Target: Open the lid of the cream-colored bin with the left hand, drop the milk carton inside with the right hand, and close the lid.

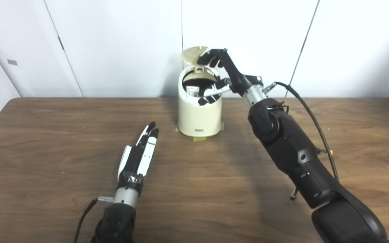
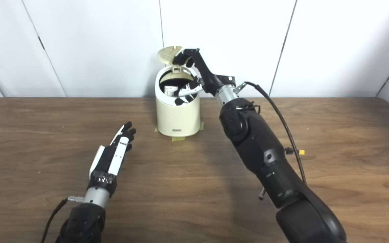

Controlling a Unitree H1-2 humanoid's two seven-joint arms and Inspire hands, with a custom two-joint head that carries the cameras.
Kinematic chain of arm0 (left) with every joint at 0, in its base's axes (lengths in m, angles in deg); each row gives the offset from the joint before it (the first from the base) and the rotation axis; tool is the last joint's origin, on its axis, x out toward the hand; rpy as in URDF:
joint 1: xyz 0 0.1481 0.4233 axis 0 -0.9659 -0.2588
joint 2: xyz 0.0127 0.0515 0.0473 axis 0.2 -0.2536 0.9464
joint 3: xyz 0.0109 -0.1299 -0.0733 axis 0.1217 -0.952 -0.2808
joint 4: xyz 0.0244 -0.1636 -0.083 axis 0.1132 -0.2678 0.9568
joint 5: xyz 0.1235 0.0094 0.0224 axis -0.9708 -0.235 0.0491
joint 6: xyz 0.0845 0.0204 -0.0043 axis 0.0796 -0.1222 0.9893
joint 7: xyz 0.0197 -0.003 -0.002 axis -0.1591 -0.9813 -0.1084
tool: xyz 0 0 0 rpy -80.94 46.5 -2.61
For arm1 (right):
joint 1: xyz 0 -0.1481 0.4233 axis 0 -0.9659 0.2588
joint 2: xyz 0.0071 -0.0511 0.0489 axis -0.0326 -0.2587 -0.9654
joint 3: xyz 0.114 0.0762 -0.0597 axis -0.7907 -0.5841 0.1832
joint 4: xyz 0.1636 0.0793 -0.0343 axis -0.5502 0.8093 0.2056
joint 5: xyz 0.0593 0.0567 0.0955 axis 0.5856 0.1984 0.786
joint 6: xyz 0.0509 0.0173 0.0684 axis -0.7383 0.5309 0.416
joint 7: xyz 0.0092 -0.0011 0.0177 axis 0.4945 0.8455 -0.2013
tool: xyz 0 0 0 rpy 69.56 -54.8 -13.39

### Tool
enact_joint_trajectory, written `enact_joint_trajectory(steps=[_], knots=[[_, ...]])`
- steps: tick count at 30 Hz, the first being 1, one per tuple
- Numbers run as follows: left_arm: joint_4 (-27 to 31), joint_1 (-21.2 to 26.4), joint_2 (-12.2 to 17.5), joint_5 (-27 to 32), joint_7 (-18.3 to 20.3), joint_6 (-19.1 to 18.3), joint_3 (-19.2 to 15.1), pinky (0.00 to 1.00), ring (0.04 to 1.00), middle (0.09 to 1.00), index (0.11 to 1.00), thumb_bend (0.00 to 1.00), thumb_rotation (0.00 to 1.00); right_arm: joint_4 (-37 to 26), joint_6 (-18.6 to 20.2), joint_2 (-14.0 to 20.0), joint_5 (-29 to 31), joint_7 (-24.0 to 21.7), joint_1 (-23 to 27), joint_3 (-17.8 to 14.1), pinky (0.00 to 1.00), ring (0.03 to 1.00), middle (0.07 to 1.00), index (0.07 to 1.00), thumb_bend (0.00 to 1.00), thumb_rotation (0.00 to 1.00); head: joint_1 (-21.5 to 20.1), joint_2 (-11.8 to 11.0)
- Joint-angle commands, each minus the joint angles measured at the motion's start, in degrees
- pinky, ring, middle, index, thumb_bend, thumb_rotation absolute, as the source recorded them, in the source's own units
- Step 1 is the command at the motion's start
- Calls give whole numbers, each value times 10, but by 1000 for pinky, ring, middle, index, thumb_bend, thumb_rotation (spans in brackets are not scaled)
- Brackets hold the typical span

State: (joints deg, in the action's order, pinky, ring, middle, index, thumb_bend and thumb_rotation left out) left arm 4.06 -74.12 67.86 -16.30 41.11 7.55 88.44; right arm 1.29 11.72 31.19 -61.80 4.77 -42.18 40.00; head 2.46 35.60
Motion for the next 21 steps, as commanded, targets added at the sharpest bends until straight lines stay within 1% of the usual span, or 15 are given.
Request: enact_joint_trajectory(steps=[1,4,8,11,13,15,17,19,21], knots=[[10,12,-2,-4,-6,19,0,966,966,948,977,511,985,-25,-23,2,16,12,22,-13,413,447,500,496,526,6,0,1],[11,12,-3,-2,-7,18,-1,957,960,946,975,509,972,-42,-19,0,36,2,12,-26,371,410,496,514,518,0,0,1],[9,14,-2,1,-7,22,-4,948,961,946,976,506,964,-72,-9,-2,64,-5,-6,-49,358,406,486,511,518,0,-4,3],[7,17,-1,3,-6,23,-7,954,961,946,979,501,967,-104,36,-13,87,-18,-23,-75,367,421,497,491,520,0,-3,2],[9,21,-3,5,-6,16,-10,946,958,945,977,494,958,-128,65,-16,102,-31,-35,-90,381,438,501,477,521,0,-3,2],[13,27,-2,2,-7,7,-13,934,953,939,969,489,943,-155,100,-16,112,-46,-48,-101,396,459,502,468,521,0,-2,3],[16,34,0,0,-8,0,-15,928,947,935,962,483,939,-178,127,-15,123,-61,-60,-109,404,468,501,467,521,0,0,2],[20,46,3,-6,-9,-13,-17,918,936,929,947,465,937,-210,148,-11,147,-81,-81,-122,411,468,499,472,522,0,0,2],[22,60,7,-1,-7,-23,-24,931,943,918,928,424,937,-243,179,-11,168,-97,-106,-137,415,461,501,477,522,0,-1,1]])
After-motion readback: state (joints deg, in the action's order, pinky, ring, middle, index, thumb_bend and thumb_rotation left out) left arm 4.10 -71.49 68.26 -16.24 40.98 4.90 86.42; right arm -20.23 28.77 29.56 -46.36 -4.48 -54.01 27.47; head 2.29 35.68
